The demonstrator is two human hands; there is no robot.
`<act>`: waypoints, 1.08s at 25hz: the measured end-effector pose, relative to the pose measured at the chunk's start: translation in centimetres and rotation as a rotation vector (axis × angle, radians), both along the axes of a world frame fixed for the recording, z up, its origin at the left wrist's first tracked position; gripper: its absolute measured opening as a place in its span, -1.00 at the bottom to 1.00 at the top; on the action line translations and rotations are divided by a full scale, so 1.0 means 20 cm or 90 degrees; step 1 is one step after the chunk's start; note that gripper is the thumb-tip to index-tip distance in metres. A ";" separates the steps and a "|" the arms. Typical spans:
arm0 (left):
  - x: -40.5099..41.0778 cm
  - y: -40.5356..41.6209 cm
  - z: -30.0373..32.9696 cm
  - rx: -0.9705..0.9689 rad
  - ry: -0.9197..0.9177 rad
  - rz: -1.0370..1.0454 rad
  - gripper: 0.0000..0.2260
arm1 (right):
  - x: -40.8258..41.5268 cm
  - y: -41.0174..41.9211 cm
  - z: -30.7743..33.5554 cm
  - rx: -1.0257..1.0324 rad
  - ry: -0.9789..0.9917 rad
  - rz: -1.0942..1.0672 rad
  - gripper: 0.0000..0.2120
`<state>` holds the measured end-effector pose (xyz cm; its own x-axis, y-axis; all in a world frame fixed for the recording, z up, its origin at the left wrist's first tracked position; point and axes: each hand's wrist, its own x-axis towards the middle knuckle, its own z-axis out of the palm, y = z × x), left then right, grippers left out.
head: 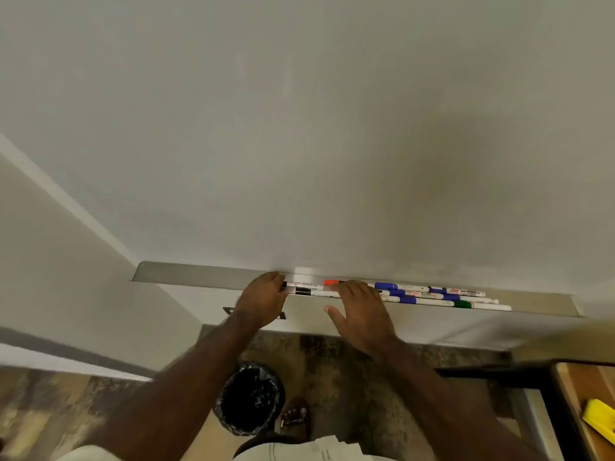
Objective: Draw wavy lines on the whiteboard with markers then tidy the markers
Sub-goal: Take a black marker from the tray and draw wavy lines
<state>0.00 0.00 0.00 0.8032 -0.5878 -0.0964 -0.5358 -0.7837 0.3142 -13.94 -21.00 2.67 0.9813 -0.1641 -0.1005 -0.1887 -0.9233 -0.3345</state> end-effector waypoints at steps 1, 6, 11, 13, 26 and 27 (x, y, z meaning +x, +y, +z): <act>0.04 0.00 -0.03 0.010 0.005 -0.004 -0.66 | 0.02 0.02 -0.01 0.005 0.016 0.008 -0.44; 0.16 0.02 -0.16 0.109 0.008 -0.070 -0.67 | 0.10 0.06 -0.07 0.007 0.037 -0.006 -0.46; 0.21 0.06 -0.23 0.121 -0.032 -0.101 -0.70 | 0.12 0.07 -0.09 0.020 0.033 -0.039 -0.46; 0.21 0.06 -0.24 0.106 -0.037 -0.102 -0.76 | 0.12 0.07 -0.09 0.031 0.030 -0.042 -0.46; 0.05 -0.07 -0.04 -0.160 0.089 0.032 -0.91 | 0.09 -0.10 0.12 0.166 -0.016 -0.198 -0.49; 0.00 -0.11 0.01 -0.212 0.082 0.029 -0.92 | 0.09 -0.11 0.16 0.205 -0.012 -0.238 -0.45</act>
